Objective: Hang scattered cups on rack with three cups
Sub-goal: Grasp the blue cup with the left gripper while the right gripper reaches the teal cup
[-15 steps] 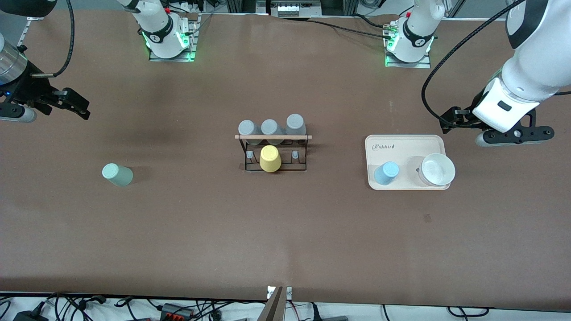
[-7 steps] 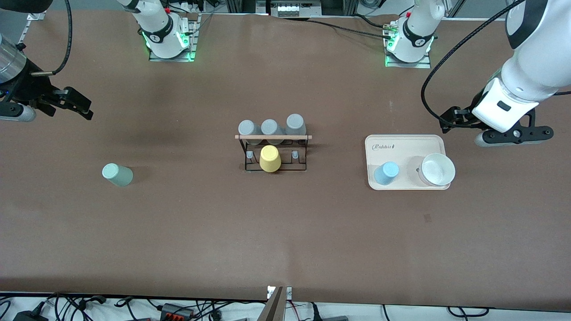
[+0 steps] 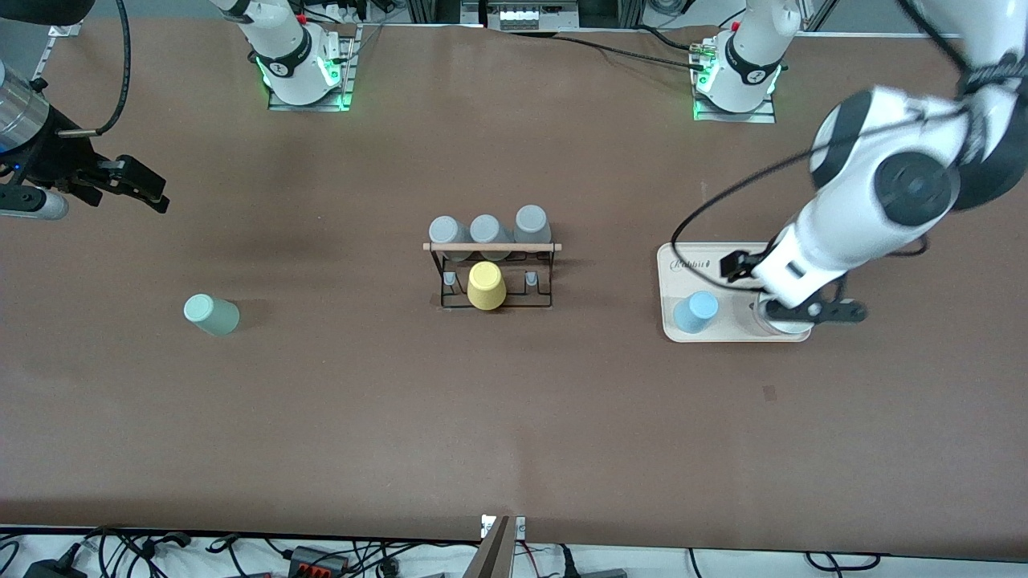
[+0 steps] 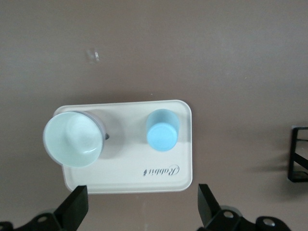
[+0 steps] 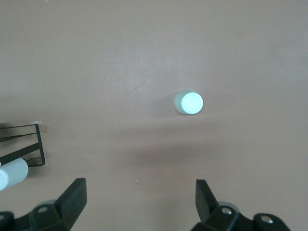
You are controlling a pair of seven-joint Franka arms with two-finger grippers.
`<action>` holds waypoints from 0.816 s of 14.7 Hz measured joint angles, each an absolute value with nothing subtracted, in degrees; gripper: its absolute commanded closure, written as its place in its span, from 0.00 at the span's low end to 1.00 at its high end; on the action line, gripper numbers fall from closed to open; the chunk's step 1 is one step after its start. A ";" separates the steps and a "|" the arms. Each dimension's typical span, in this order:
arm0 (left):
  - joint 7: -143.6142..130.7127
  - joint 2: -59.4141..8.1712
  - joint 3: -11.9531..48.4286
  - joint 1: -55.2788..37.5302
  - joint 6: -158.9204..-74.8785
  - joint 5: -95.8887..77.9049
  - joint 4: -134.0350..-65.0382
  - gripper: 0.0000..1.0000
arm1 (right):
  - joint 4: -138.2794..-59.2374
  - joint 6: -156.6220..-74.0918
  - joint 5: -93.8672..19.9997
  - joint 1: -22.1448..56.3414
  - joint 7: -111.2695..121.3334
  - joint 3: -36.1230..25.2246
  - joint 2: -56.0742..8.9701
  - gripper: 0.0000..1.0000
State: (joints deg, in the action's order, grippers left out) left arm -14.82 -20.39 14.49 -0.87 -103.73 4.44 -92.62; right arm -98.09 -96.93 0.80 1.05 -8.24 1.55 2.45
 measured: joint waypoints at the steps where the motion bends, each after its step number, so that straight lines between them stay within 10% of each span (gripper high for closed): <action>1: -14.82 -22.71 14.48 -0.82 -104.46 4.43 -92.63 0.00 | -98.11 -96.58 0.80 1.05 -8.24 1.54 2.29 0.00; 12: -15.24 -35.13 14.49 -0.40 -111.86 4.17 -92.66 0.00 | -98.37 -98.63 3.55 0.74 -7.95 1.31 -6.37 0.00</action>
